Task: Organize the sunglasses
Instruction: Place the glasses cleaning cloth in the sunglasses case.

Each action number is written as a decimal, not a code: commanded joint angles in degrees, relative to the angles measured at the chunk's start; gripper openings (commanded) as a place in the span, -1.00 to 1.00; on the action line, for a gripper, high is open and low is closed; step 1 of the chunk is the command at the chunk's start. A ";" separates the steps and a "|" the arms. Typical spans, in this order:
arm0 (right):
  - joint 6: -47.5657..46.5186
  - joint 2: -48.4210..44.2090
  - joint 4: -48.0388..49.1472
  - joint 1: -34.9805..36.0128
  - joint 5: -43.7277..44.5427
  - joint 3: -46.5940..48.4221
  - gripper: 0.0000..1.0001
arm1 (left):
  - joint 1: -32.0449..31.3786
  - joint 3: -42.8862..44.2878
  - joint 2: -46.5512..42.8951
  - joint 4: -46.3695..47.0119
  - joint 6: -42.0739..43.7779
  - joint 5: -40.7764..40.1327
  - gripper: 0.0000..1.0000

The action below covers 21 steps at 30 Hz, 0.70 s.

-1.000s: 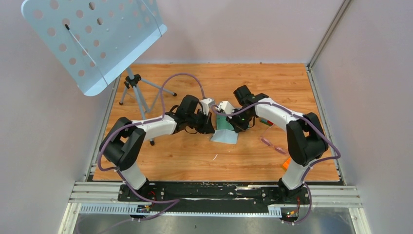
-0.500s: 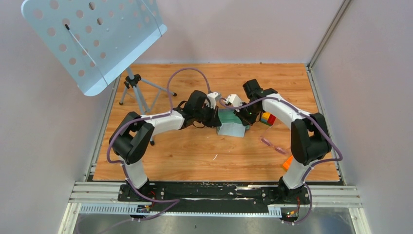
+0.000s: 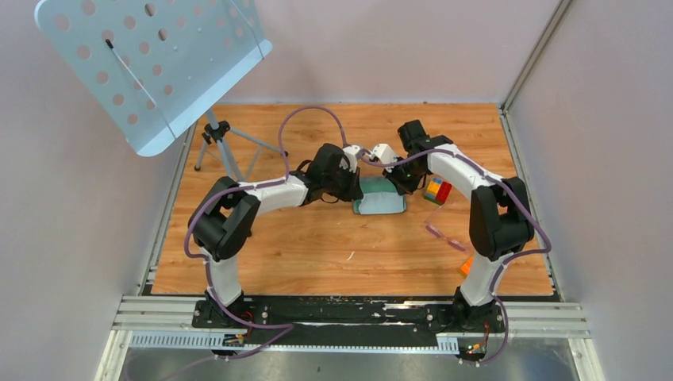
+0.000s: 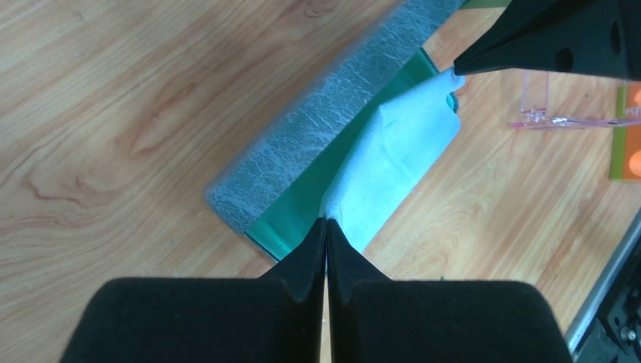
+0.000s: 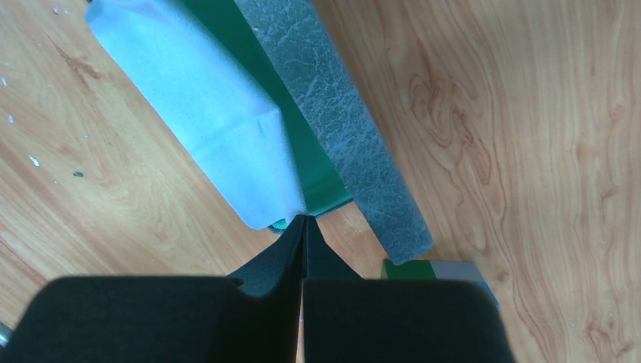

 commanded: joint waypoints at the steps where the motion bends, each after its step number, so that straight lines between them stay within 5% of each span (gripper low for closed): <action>1: 1.05 2.23 -1.40 -1.16 0.80 1.39 -1.00 | -0.61 2.64 1.85 -0.51 0.55 -2.25 -1.00; 21: 2.52 6.00 1.48 -1.22 0.58 2.22 -1.00 | -0.61 5.76 4.93 -3.88 2.22 -5.03 -1.00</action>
